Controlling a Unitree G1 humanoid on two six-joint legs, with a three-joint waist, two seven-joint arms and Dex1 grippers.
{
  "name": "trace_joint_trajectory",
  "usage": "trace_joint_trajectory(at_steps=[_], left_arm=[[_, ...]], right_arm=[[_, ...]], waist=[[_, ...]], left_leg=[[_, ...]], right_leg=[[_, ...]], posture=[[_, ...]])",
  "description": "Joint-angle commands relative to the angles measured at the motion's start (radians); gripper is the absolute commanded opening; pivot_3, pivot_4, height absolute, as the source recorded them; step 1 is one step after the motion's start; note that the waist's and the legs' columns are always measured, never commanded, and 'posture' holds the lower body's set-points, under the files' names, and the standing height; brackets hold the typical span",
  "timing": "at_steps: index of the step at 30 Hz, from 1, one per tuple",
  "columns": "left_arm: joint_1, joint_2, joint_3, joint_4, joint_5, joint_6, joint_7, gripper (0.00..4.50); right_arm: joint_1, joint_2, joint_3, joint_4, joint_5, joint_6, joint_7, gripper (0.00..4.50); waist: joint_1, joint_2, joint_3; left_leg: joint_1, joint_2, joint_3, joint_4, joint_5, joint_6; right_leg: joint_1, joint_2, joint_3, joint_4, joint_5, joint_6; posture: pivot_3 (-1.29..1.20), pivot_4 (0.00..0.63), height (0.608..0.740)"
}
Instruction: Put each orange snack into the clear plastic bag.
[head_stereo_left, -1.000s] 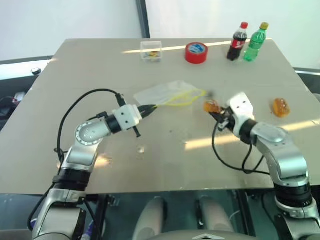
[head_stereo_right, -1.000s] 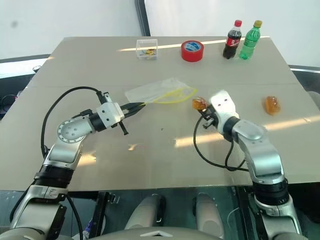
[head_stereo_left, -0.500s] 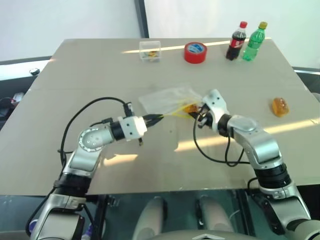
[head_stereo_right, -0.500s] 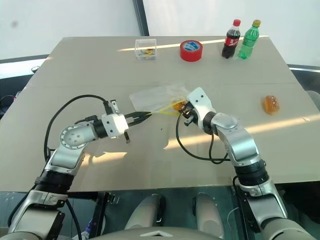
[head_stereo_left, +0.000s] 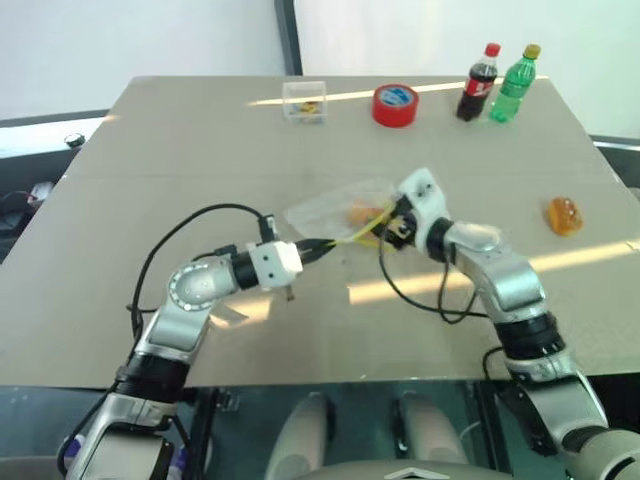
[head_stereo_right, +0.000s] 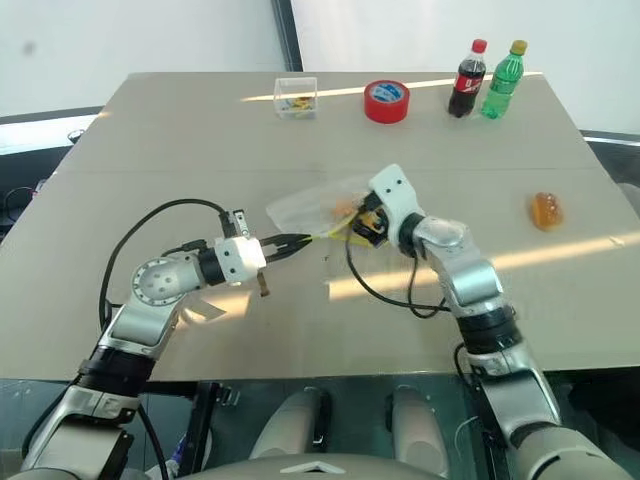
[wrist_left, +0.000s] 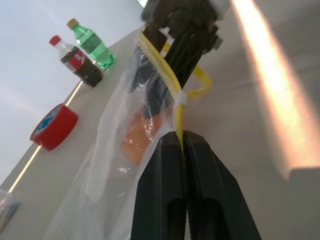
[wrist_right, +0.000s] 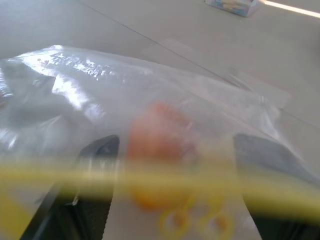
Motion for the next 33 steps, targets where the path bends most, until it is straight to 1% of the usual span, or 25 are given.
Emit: trace_joint_trajectory(at_steps=[1,3,6,8,12,15,21,26,30,31,33], left_arm=[[-0.018,-0.004,0.033,-0.029,0.005,0.033,0.043,0.00],[-0.024,-0.005,0.033,-0.027,0.011,0.044,0.055,0.00],[-0.031,-0.005,0.034,-0.021,0.015,0.048,0.066,0.00],[-0.030,-0.005,0.032,-0.022,0.017,0.048,0.070,0.00],[-0.024,-0.009,0.024,-0.026,0.022,0.051,0.074,0.00],[-0.023,-0.007,0.026,-0.026,0.020,0.058,0.070,0.00],[-0.020,0.001,0.030,-0.028,0.024,0.061,0.069,0.00],[-0.012,0.005,0.033,-0.034,0.029,0.062,0.076,0.00],[-0.012,0.005,0.031,-0.031,0.034,0.058,0.080,0.00],[-0.013,0.004,0.030,-0.028,0.035,0.056,0.080,0.00],[-0.015,0.003,0.030,-0.026,0.037,0.054,0.080,0.00]], right_arm=[[0.071,-0.077,-0.109,-0.177,0.104,0.052,0.064,3.54],[0.117,-0.119,-0.171,-0.226,0.146,0.060,0.077,3.54],[0.138,-0.158,-0.273,-0.174,0.106,0.027,-0.016,3.54],[0.118,-0.184,-0.313,-0.053,0.019,-0.028,-0.131,3.54],[0.056,-0.212,-0.381,0.222,-0.080,-0.137,-0.316,3.54],[-0.001,-0.219,-0.411,0.401,-0.103,-0.205,-0.392,3.54],[-0.102,-0.244,-0.435,0.666,-0.117,-0.331,-0.475,3.54],[-0.125,-0.245,-0.450,0.727,-0.096,-0.340,-0.492,3.54],[-0.147,-0.260,-0.457,0.836,-0.087,-0.388,-0.489,3.54],[-0.150,-0.262,-0.455,0.850,-0.089,-0.400,-0.489,3.14],[-0.152,-0.267,-0.447,0.868,-0.093,-0.421,-0.485,2.77]], waist=[[-0.001,0.000,0.000],[-0.004,0.000,0.000],[-0.007,0.000,0.000],[-0.006,0.000,0.000],[-0.004,0.000,0.000],[-0.005,0.000,0.000],[-0.008,0.000,0.000],[-0.007,0.000,0.000],[-0.008,0.000,0.000],[-0.008,0.000,0.000],[-0.009,0.000,0.000]], left_leg=[[0.000,0.000,0.000,0.000,0.000,0.000],[0.000,0.000,0.000,0.000,0.000,0.000],[0.001,0.000,0.001,0.000,0.000,0.000],[0.002,0.000,0.002,0.000,0.000,0.000],[0.002,0.000,0.002,0.000,0.000,0.000],[0.002,0.000,0.004,-0.001,0.000,0.000],[0.002,0.000,0.007,-0.001,0.000,0.000],[0.002,0.001,0.007,-0.001,0.000,0.000],[0.002,0.001,0.007,-0.001,0.000,0.000],[0.002,0.001,0.007,-0.001,0.000,0.000],[0.002,0.001,0.007,-0.001,0.000,0.000]], right_leg=[[0.000,0.000,0.000,0.000,0.000,0.000],[0.000,0.000,0.000,0.000,0.000,0.000],[0.000,0.001,0.000,0.001,0.000,0.000],[0.001,0.001,0.001,0.001,0.000,0.000],[0.000,0.000,0.001,0.001,0.000,0.000],[0.000,0.000,0.002,0.001,0.000,0.000],[0.000,0.001,0.004,0.001,0.000,0.000],[0.000,0.001,0.004,0.001,0.000,0.000],[0.000,0.001,0.005,0.001,0.000,0.000],[0.000,0.001,0.005,0.001,0.000,0.000],[0.000,0.001,0.005,0.001,0.000,0.000]], posture=[[0.00,0.150,0.740],[0.00,0.150,0.740],[0.00,0.150,0.740],[0.00,0.150,0.740],[0.00,0.150,0.740],[0.00,0.150,0.740],[0.00,0.150,0.740],[0.00,0.150,0.740],[0.00,0.150,0.740],[0.00,0.150,0.740],[0.00,0.150,0.740]])
